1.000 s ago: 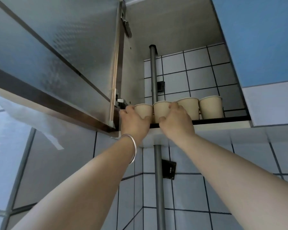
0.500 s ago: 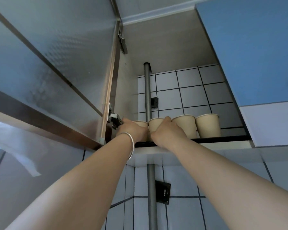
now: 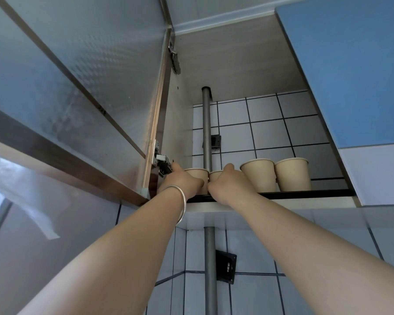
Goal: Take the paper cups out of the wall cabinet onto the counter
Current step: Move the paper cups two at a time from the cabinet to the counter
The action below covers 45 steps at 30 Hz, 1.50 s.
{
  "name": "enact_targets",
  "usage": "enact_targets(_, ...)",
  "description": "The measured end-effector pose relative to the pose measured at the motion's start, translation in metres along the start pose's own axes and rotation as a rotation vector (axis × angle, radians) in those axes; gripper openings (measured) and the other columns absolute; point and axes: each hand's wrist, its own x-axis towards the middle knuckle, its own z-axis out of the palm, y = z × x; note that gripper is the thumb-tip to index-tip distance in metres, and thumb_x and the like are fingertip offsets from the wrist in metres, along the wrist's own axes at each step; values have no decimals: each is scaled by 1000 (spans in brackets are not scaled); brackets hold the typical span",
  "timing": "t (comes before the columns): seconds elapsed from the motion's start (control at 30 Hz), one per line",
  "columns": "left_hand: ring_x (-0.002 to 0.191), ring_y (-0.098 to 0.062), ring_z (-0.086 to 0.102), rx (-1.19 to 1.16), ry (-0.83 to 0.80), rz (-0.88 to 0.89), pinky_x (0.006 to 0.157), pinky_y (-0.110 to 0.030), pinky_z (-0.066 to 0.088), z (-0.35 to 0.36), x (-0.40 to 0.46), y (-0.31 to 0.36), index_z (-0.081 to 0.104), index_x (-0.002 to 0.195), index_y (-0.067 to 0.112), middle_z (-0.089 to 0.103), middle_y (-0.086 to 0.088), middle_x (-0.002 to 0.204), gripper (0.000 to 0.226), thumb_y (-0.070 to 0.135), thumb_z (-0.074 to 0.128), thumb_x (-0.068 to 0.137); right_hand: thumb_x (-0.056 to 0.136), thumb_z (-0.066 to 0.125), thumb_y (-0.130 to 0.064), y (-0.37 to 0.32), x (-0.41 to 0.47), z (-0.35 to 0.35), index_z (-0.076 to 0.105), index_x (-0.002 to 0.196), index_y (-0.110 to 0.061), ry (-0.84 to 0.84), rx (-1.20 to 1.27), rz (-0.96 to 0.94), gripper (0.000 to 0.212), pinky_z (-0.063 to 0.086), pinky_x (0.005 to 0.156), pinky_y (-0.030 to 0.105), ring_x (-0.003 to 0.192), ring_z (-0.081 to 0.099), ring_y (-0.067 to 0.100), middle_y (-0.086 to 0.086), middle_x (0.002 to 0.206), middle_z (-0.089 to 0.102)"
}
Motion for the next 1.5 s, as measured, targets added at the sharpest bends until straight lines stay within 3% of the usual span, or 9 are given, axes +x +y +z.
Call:
enact_targets(0.17,115,-31,54,26,-29,57,96,-37,47,0,4,2,9,149,22,50,-16,131,89,37,61,79,92,43,-21,1,16,-1,26,140,-7,-14,-82,9,53,38,63,27,111,56,29,15,127,54)
enact_targets(0.47,111,-28,56,11,-64,142,78,-28,40,1,5,3,33,135,15,57,-13,122,61,37,59,83,92,43,-19,-6,41,1,45,130,-2,-35,-207,91,42,42,79,28,120,52,28,15,135,49)
enact_targets(0.73,111,-31,56,-57,41,91,84,-33,48,3,-1,6,28,133,11,50,-17,128,74,47,62,78,91,43,-10,-5,39,-9,50,128,-2,-4,-211,67,38,46,91,30,122,52,29,16,136,49)
enact_targets(0.87,100,-29,54,-236,120,130,75,-31,42,-10,-14,12,32,126,15,47,-16,127,63,40,63,77,90,45,-13,-6,32,-16,54,121,-9,18,-105,-4,33,52,81,35,107,63,31,15,123,59)
enact_targets(1.0,112,-29,52,-358,243,225,87,-33,44,-30,-33,16,26,138,19,43,-12,135,77,37,67,75,94,46,-29,-11,23,-33,50,124,-13,39,-66,-91,34,53,87,40,106,60,33,15,123,56)
enact_targets(1.13,107,-19,49,-502,271,287,86,-28,44,-50,-58,19,26,141,22,45,-4,131,79,31,70,76,97,40,-38,-15,3,-61,49,124,-12,43,16,-121,38,40,79,31,105,53,34,17,135,37)
enact_targets(1.27,109,-21,54,-551,218,241,93,-39,51,-61,-92,15,28,138,28,50,-2,128,76,30,71,76,96,39,-41,-6,-28,-85,50,103,-18,53,191,-183,26,35,73,28,87,44,27,15,135,35)
enact_targets(1.37,98,-21,56,-576,160,166,81,-36,52,-69,-127,13,32,133,31,53,-2,119,64,28,68,80,94,42,-43,4,-57,-93,50,111,-17,-2,316,-187,32,32,59,26,90,47,25,14,129,47)
enact_targets(1.5,88,-13,58,-676,123,82,69,-33,54,-80,-193,-2,35,123,35,57,3,106,55,27,68,80,88,56,-43,21,-114,-88,46,115,-21,-128,724,-172,36,40,66,28,100,52,21,4,119,54)
